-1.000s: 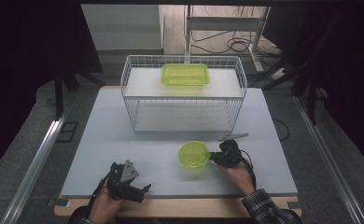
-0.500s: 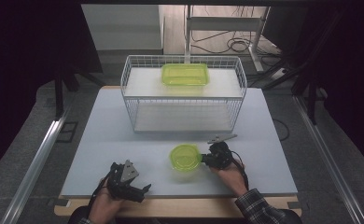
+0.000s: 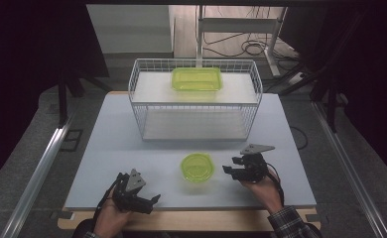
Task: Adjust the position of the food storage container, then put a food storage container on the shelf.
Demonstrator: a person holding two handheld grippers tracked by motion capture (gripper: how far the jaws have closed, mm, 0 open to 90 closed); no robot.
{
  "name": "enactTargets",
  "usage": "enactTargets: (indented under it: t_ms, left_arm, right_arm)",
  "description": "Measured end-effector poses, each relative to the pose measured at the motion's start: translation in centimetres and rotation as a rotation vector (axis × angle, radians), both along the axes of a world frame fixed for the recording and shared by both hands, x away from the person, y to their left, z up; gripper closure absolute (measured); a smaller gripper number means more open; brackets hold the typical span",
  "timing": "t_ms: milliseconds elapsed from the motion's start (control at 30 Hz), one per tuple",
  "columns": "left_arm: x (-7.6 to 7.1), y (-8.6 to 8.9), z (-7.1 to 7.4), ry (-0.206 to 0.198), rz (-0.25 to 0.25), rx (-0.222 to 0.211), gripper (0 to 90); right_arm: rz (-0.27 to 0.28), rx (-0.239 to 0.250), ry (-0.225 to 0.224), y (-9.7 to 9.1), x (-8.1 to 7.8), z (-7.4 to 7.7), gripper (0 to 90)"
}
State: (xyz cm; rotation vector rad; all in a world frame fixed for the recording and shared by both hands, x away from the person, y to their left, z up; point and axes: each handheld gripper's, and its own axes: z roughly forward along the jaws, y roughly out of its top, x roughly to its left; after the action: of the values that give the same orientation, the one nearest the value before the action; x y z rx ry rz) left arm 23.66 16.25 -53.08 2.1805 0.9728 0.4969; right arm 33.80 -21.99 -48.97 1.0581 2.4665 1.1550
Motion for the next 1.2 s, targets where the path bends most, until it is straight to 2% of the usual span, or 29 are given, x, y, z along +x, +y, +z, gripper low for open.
enactTargets:
  t_ms: [67, 167, 333, 667, 833, 967, 1200]
  left_arm:
    - [0.0, -0.1, -0.1, -0.007, -0.001, 0.008, 0.3]
    - [0.0, -0.1, -0.1, -0.011, -0.003, 0.017, 0.2]
    - [0.0, -0.1, -0.1, -0.014, 0.001, 0.013, 0.2]
    - [0.0, -0.1, -0.2, -0.019, -0.008, 0.024, 0.1]
    - [0.0, -0.2, -0.2, -0.019, -0.011, 0.03, 0.1]
    - [0.0, -0.2, -0.2, -0.018, -0.011, 0.031, 0.1]
    - [0.0, -0.3, -0.2, -0.018, -0.014, 0.04, 0.1]
  right_arm:
    - [0.01, 0.008, 0.002, -0.3, -0.1, -0.2, 27.2]
    - [0.019, -0.011, 0.005, -0.3, -0.4, -0.8, 17.0]
    - [0.038, -0.039, -0.019, -0.1, -0.8, -1.3, 9.0]
    - [0.037, -0.021, -0.027, -0.2, -0.4, -1.1, 4.7]
    - [0.034, -0.005, -0.01, 0.1, -0.3, -1.0, 3.7]
    - [0.033, 0.035, 0.015, 0.5, 0.0, -0.4, 3.8]
    - [0.062, 0.078, 0.052, 1.4, 0.4, 0.7, 3.9]
